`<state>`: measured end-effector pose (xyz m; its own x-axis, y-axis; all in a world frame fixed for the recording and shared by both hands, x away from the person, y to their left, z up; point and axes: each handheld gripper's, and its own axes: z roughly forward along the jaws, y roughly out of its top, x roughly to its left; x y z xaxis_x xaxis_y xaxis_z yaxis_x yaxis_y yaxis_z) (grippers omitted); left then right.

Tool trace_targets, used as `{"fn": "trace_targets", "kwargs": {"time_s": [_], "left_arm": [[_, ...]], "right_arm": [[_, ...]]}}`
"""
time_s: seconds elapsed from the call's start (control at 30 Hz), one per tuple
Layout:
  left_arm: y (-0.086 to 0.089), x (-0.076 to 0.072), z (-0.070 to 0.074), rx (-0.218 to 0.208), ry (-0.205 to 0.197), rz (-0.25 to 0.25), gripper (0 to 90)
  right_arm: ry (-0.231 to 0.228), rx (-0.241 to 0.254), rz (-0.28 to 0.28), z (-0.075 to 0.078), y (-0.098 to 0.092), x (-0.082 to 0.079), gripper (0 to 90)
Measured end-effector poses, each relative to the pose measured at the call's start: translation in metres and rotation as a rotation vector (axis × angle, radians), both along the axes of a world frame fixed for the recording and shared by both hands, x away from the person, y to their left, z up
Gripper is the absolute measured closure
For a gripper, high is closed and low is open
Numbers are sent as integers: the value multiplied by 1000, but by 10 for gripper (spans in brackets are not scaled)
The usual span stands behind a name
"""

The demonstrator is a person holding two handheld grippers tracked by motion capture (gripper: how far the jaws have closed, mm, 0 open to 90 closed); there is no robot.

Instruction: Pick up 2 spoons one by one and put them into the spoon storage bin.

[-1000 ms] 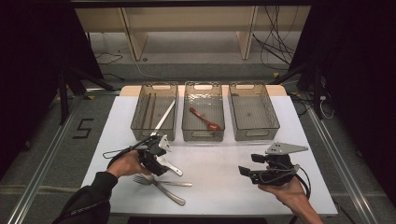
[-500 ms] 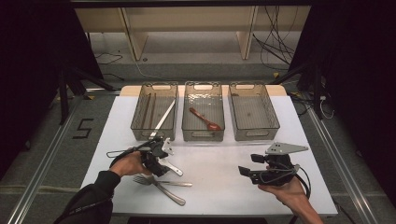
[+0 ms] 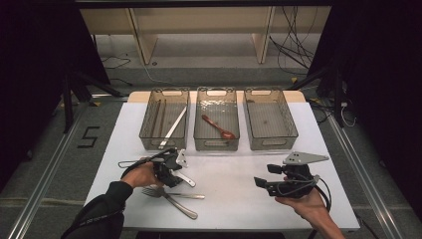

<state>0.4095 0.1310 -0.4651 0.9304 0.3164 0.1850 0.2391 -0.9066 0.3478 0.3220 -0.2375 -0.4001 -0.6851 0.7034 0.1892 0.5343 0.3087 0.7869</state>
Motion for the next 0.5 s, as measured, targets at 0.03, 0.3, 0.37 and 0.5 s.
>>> {"fn": "trace_targets", "kwargs": {"time_s": [0.03,0.3,0.37,0.5], "left_arm": [[0,1,0,0,5,-3,452],[-2,4,1,2,5,12,584],[-4,5,2,19,-8,8,624],[-6,8,3,23,-23,32,717]], "right_arm": [[1,-1,1,0,0,0,319],[5,7,1,0,0,0,322],[6,7,0,0,0,0,322],[5,9,1,0,-1,1,323]]}}
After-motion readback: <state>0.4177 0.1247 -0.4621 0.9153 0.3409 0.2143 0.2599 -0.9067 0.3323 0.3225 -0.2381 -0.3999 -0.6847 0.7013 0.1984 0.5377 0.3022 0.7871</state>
